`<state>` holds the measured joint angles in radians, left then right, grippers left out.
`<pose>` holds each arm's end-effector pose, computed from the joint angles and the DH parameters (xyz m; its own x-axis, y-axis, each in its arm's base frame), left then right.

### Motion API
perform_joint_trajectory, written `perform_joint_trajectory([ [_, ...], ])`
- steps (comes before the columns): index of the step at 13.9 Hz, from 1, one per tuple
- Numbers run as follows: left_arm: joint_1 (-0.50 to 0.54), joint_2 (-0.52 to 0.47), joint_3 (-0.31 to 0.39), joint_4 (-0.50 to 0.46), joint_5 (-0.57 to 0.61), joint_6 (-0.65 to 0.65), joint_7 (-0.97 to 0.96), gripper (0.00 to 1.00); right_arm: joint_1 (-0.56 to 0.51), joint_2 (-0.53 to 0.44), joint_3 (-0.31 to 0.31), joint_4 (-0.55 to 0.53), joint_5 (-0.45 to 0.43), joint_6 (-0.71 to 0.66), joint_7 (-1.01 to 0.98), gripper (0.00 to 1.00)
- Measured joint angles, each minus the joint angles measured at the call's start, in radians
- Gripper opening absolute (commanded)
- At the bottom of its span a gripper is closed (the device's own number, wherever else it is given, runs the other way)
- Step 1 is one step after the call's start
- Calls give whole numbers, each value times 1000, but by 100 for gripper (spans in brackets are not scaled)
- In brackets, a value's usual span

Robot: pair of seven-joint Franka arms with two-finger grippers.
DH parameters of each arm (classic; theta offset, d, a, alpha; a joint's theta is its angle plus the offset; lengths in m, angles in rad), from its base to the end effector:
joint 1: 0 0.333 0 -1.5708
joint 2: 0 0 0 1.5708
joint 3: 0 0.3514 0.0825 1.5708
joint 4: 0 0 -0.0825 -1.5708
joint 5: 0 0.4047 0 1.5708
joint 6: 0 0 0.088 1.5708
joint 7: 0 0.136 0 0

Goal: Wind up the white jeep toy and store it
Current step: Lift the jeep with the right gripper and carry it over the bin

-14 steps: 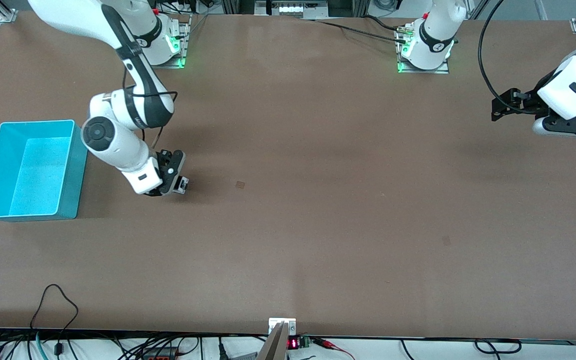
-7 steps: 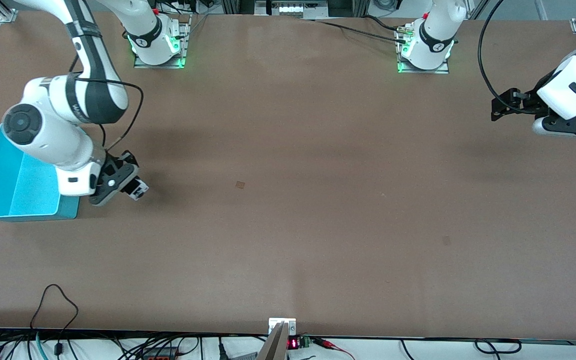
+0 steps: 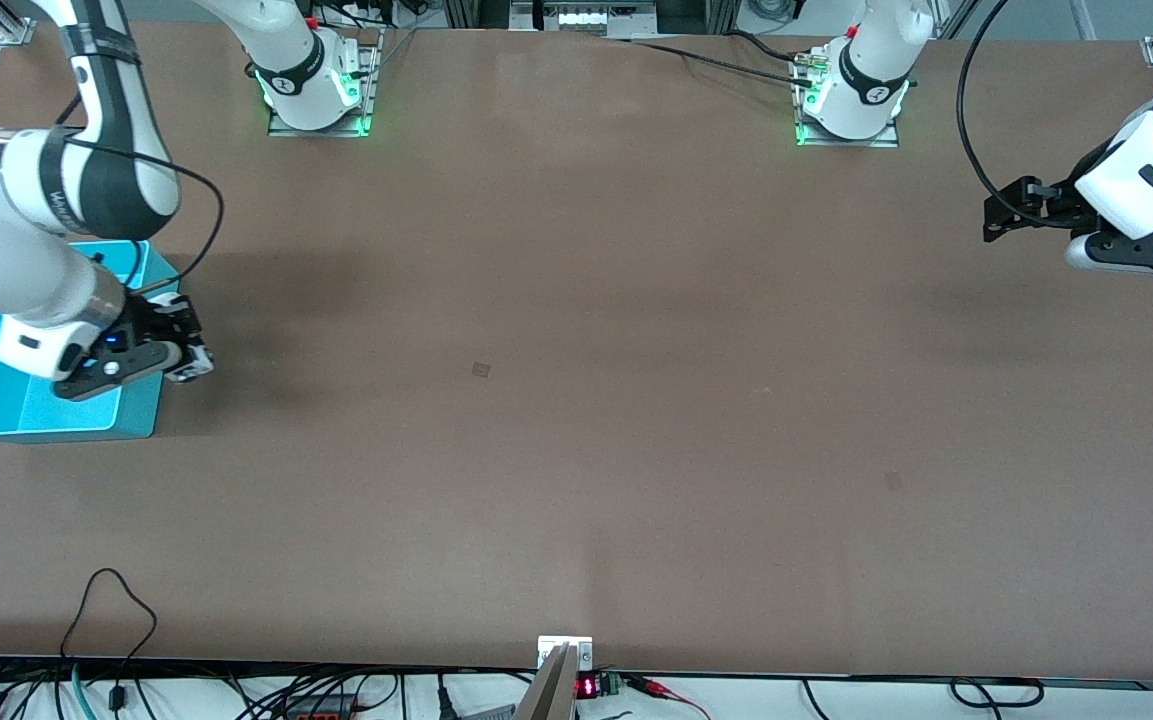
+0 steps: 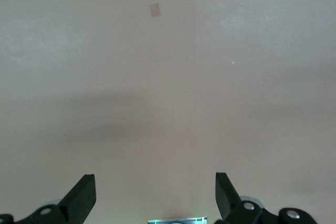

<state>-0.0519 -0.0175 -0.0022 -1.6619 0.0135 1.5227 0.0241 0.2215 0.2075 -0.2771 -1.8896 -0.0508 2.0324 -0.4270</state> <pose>0.5561 -0.0282 0.5926 0.9896 -0.0771 -0.1217 -0.0789 -0.9968 -0.0106 0.6223 -0.0320 0.3915 0.9184 0.3842 -0.0949 0.3909 -0.9180 0.0670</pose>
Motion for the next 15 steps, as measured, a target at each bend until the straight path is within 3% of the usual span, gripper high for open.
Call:
perform_joint_trajectory([
  [2,0,0,0,0,0,0,0,100,-19,0,-64,-5,-6,-3,0,0],
  [4,0,0,0,0,0,0,0,100,-70,0,-90,-13,-10,-3,-2,0],
  [7,0,0,0,0,0,0,0,100,-143,1,-94,-37,-32,42,-18,0],
  [15,0,0,0,0,0,-2,0,100,-267,54,-94,-221,-33,350,-95,0],
])
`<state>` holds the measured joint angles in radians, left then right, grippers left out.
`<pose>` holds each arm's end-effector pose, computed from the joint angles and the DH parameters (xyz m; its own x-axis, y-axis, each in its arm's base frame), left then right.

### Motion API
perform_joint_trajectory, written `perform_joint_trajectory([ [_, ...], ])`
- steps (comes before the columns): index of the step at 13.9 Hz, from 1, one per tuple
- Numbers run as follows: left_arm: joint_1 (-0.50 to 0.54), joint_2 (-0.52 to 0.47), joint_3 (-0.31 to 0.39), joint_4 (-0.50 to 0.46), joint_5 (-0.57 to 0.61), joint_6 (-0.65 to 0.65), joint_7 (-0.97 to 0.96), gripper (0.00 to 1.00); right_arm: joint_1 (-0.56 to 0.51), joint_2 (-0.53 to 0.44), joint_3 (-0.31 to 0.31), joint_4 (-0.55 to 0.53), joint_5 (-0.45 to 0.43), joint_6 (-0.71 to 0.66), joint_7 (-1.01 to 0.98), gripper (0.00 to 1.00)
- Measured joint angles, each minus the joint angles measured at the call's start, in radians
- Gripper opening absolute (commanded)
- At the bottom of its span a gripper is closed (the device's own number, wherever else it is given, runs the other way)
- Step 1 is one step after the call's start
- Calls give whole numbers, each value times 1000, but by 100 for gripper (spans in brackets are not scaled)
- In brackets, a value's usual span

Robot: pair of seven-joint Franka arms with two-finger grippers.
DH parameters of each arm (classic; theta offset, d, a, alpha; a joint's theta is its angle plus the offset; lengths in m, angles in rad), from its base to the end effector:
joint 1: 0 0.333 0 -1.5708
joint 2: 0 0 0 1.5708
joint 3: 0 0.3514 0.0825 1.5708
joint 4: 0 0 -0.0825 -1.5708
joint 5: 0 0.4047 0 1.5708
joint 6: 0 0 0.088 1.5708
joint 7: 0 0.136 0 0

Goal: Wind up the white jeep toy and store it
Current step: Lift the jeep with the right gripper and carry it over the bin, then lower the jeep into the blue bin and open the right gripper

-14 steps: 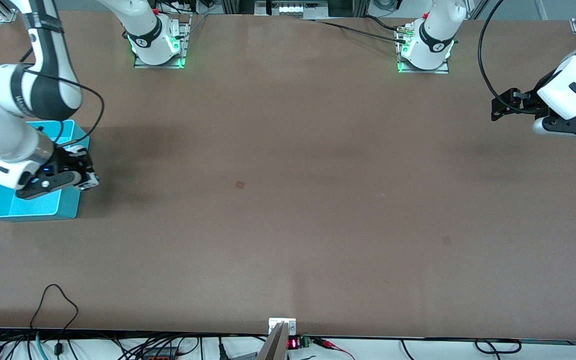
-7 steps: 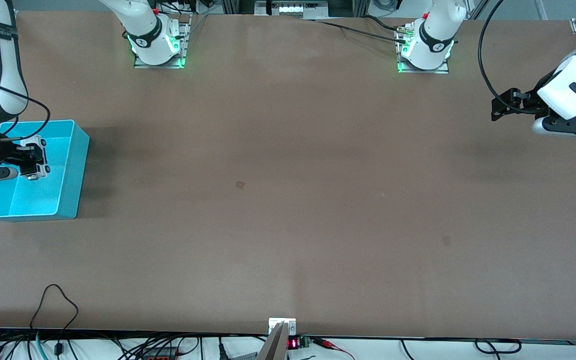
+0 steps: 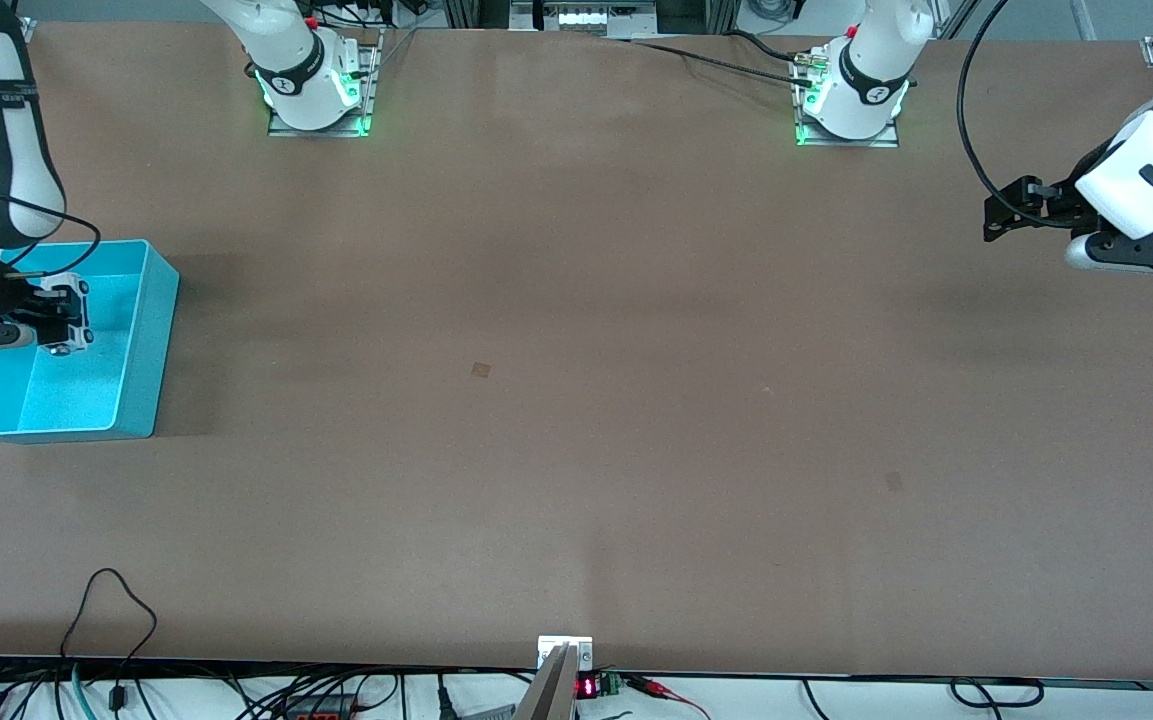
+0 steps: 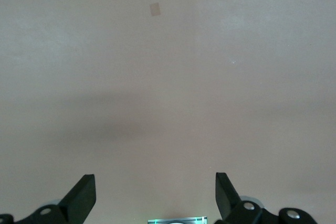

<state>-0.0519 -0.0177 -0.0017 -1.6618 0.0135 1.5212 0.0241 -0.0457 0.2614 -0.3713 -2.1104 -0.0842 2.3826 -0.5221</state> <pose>0.5559 -0.0279 0.5927 0.9895 -0.0765 -0.1229 -0.0784 -0.9969 -0.0105 0.5505 -0.2431 0.2937 0.9832 0.1729 -0.0586 0.1797 -0.9733 0.1425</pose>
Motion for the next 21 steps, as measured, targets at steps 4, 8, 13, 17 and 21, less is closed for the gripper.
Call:
perform_joint_trajectory([
  [4,0,0,0,0,0,-8,0,100,-38,69,1,-53,0,119,0,0],
  [8,0,0,0,0,0,-9,0,100,-79,104,1,-74,0,181,-6,0],
  [13,0,0,0,0,0,-9,0,100,-100,133,5,-83,0,214,-14,46],
  [17,0,0,0,0,0,-9,0,100,-96,133,15,-80,0,217,-15,100],
  [21,0,0,0,0,0,-9,0,100,-75,116,19,-66,0,206,-19,100],
])
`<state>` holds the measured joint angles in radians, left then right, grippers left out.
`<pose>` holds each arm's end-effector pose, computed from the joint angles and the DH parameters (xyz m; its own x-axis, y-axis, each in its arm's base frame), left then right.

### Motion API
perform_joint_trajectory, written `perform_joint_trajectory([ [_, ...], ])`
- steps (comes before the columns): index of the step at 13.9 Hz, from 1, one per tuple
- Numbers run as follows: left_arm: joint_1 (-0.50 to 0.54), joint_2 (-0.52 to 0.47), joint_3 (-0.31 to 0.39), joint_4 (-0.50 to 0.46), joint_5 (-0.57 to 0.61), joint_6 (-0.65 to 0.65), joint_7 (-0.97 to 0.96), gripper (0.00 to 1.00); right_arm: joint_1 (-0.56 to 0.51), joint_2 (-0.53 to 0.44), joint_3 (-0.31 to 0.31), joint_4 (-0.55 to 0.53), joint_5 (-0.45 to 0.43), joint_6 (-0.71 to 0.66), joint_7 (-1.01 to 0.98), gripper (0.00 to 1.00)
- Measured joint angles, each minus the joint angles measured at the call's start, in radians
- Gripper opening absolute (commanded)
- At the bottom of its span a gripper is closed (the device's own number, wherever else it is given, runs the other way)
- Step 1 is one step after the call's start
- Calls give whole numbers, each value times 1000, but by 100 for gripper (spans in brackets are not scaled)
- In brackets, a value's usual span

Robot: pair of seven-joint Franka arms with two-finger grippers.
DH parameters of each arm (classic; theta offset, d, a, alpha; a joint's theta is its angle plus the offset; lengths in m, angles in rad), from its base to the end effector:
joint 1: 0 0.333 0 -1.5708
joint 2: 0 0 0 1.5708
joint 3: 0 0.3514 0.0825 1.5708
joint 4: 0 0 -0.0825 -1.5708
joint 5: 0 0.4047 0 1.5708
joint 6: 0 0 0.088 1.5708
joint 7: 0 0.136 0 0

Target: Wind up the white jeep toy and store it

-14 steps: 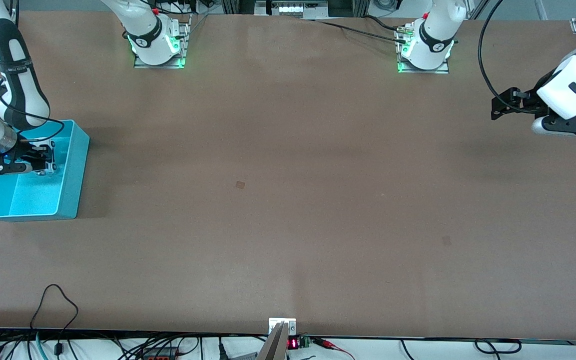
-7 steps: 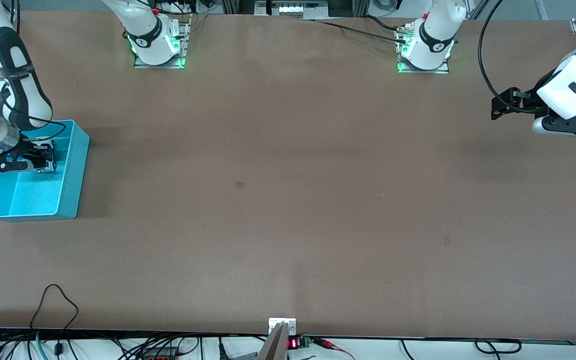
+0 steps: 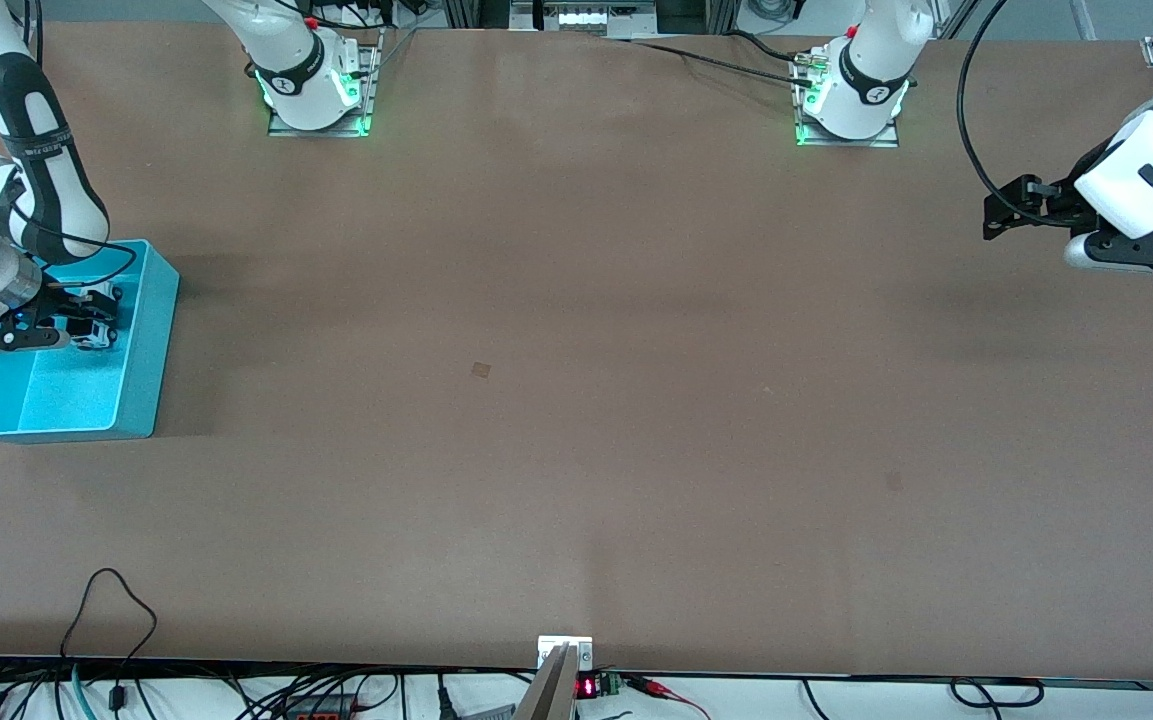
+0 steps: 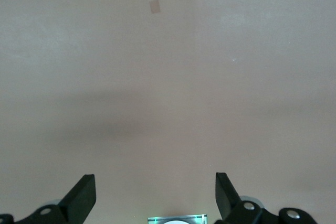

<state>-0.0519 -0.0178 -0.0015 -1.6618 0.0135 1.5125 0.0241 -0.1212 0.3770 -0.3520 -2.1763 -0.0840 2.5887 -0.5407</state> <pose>0.5546 -0.0277 0.5921 0.9884 -0.0762 -0.1314 -0.0782 -0.9969 -0.0103 0.5291 -0.2716 0.2191 0.9860 0.1591 -0.0508 0.1655 -0.9710 0.1726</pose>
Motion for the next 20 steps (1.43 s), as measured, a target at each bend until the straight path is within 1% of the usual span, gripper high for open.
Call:
perform_joint_trajectory([
  [2,0,0,0,0,0,-1,0,100,33,-32,2,32,0,-85,-3,100],
  [5,0,0,0,0,0,-4,0,100,83,-96,4,143,1,-348,-27,100],
  [6,0,0,0,0,0,-7,0,100,89,-116,9,180,2,-405,-45,100],
  [8,0,0,0,0,0,-8,0,100,91,-156,26,234,19,-457,-69,100],
  [10,0,0,0,0,0,-10,0,100,97,-183,46,284,74,-516,-79,100],
  [13,0,0,0,0,0,-11,0,100,140,-207,67,372,101,-653,-60,100],
  [15,0,0,0,0,0,-12,0,100,186,-232,70,397,103,-683,10,100],
  [17,0,0,0,0,0,-12,0,100,229,-259,72,399,103,-707,92,100],
  [19,0,0,0,0,0,-12,0,100,256,-274,73,399,103,-728,150,100],
  [20,0,-1,0,0,0,-12,0,100,260,-280,84,399,103,-733,179,100],
])
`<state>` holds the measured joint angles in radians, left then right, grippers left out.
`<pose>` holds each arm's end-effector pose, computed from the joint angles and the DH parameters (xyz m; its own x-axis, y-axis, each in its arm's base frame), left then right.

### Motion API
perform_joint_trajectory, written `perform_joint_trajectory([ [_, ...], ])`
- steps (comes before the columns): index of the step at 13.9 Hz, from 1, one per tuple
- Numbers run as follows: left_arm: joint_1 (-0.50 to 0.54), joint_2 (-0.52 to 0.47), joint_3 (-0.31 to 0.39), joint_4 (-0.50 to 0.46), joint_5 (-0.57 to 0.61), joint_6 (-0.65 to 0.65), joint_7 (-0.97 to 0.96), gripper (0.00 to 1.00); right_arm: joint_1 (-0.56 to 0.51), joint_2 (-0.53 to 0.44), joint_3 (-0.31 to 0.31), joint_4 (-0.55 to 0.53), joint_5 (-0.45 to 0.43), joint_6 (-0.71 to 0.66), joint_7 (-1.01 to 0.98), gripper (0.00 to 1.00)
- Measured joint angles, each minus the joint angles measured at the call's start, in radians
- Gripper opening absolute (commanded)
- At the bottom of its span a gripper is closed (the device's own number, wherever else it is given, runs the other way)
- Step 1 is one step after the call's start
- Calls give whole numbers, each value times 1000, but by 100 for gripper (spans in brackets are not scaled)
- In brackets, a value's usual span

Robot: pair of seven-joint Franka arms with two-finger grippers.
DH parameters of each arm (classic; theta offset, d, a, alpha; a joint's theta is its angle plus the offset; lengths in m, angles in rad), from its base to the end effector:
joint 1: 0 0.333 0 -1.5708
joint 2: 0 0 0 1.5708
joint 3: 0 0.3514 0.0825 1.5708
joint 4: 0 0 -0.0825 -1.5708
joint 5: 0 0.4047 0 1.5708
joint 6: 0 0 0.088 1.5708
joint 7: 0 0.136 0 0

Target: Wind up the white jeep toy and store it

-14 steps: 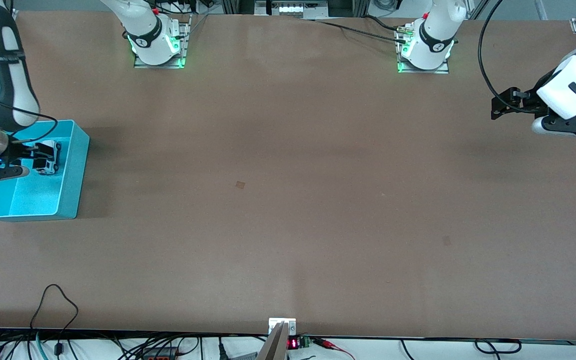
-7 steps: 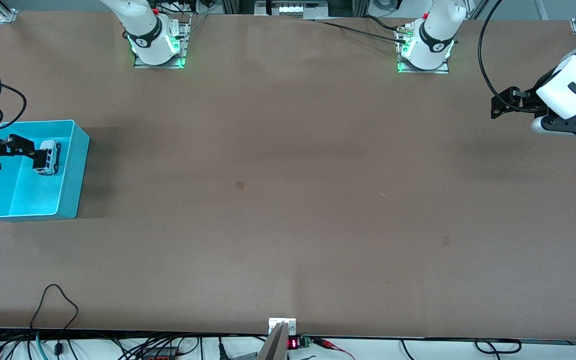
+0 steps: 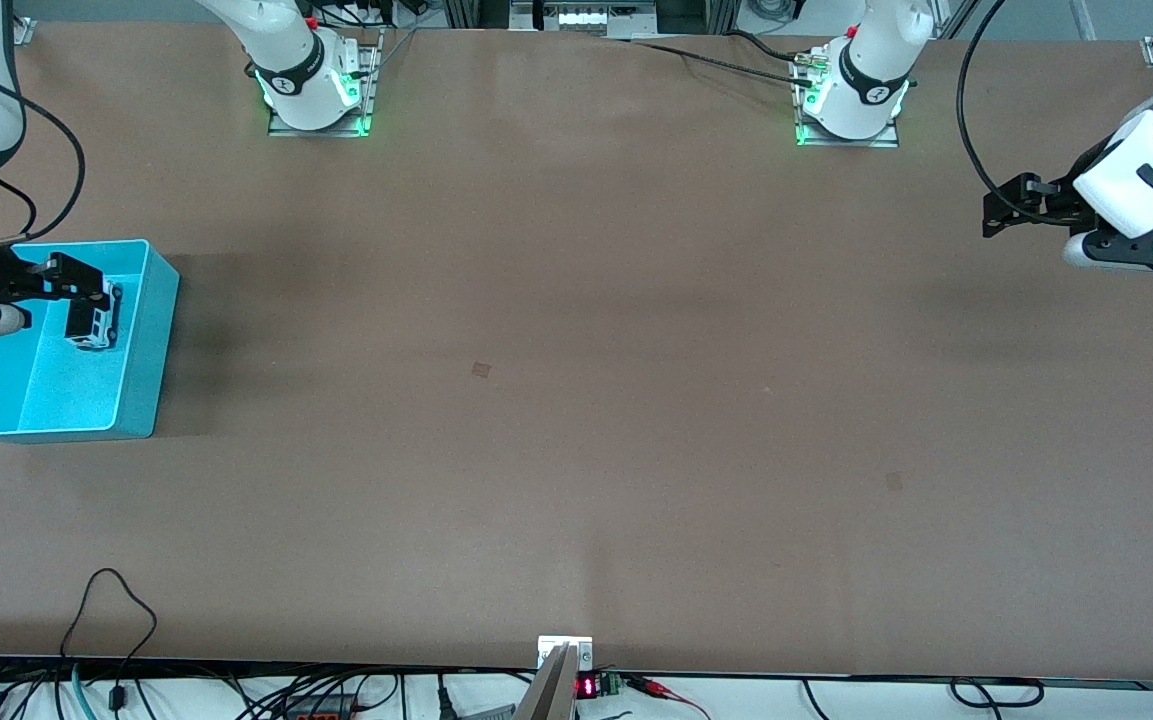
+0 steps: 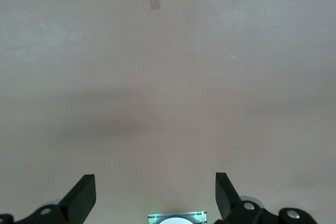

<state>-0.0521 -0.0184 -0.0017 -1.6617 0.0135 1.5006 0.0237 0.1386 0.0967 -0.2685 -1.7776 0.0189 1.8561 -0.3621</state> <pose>0.5527 -0.0279 0.5917 0.9869 -0.0759 -0.1425 -0.0782 -0.9969 -0.0101 0.6076 -0.0724 0.4970 0.9740 0.2257 -0.0164 0.2258 -0.9742 0.0019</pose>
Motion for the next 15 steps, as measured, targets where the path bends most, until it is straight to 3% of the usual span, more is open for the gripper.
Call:
perform_joint_trajectory([
  [1,0,0,0,0,0,-1,0,100,-13,-7,36,0,0,-6,42,100],
  [4,0,0,-1,0,0,-2,0,100,-125,-51,244,2,-2,-53,220,100],
  [5,0,0,-1,0,0,-2,0,100,-137,-72,278,3,-2,-73,269,100],
  [8,-1,0,-1,0,0,-4,0,100,-145,-135,310,5,-3,-94,317,100],
  [15,-1,0,-1,0,0,-6,0,100,-150,-221,316,4,-3,-162,342,100],
])
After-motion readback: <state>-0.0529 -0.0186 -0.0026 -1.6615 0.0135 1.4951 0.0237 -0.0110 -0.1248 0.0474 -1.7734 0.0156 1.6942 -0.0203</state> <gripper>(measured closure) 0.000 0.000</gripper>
